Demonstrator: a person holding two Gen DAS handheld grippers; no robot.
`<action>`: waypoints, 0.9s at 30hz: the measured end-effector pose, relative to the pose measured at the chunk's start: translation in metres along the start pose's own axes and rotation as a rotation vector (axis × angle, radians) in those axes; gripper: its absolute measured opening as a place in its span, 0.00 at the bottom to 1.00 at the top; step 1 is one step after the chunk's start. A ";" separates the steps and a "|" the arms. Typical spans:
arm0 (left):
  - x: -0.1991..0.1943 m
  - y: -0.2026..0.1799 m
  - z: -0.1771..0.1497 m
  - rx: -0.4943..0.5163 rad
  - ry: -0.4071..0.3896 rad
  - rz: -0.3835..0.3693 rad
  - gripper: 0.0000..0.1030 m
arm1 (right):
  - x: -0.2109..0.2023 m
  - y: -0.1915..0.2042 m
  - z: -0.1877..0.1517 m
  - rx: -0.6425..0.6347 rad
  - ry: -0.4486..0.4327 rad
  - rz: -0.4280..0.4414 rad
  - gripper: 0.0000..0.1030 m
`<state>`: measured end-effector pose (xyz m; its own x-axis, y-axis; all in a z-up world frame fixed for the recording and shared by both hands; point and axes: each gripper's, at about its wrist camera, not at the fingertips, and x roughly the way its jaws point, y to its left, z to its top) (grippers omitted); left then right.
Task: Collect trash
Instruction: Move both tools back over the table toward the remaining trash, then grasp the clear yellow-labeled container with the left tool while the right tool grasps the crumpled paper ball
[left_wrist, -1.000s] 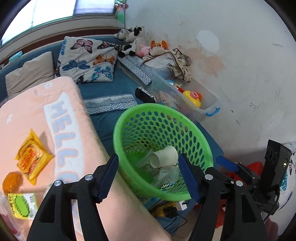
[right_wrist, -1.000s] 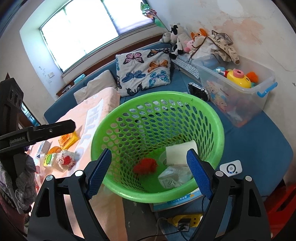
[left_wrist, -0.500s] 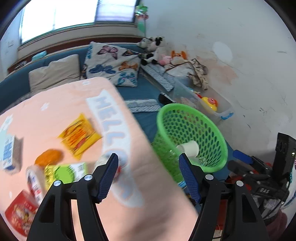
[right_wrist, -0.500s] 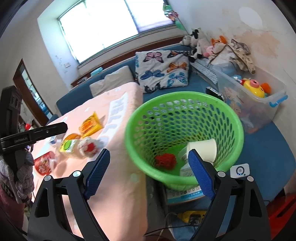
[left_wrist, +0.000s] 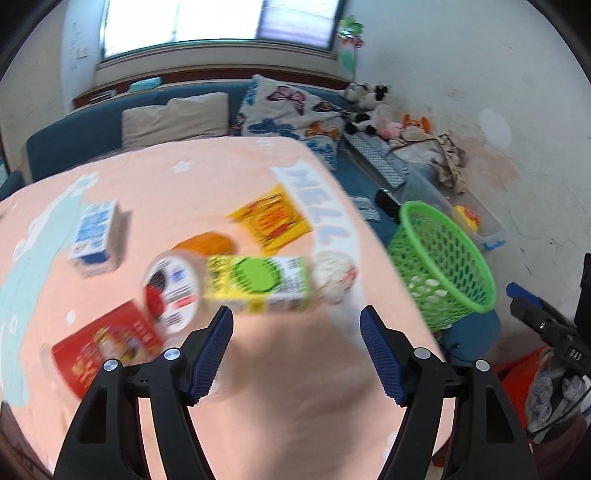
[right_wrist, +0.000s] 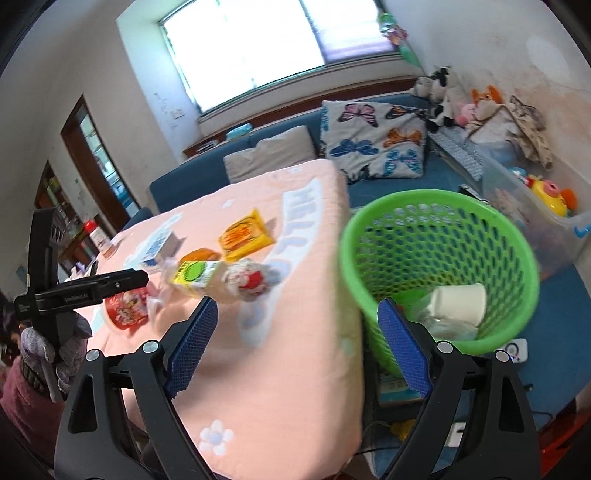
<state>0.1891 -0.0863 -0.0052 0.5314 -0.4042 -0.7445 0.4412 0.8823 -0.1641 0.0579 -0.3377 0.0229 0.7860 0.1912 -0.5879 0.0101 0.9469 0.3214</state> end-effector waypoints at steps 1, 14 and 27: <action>-0.002 0.006 -0.005 -0.005 0.001 0.013 0.67 | 0.003 0.004 0.001 -0.008 0.005 0.008 0.85; 0.010 0.048 -0.048 -0.070 0.050 0.057 0.67 | 0.044 0.042 0.004 -0.074 0.062 0.070 0.85; 0.035 0.066 -0.052 -0.143 0.069 0.038 0.71 | 0.084 0.049 0.002 -0.103 0.122 0.069 0.85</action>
<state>0.1993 -0.0298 -0.0755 0.4927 -0.3564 -0.7939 0.3114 0.9241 -0.2216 0.1255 -0.2763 -0.0088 0.7019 0.2806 -0.6547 -0.1099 0.9508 0.2897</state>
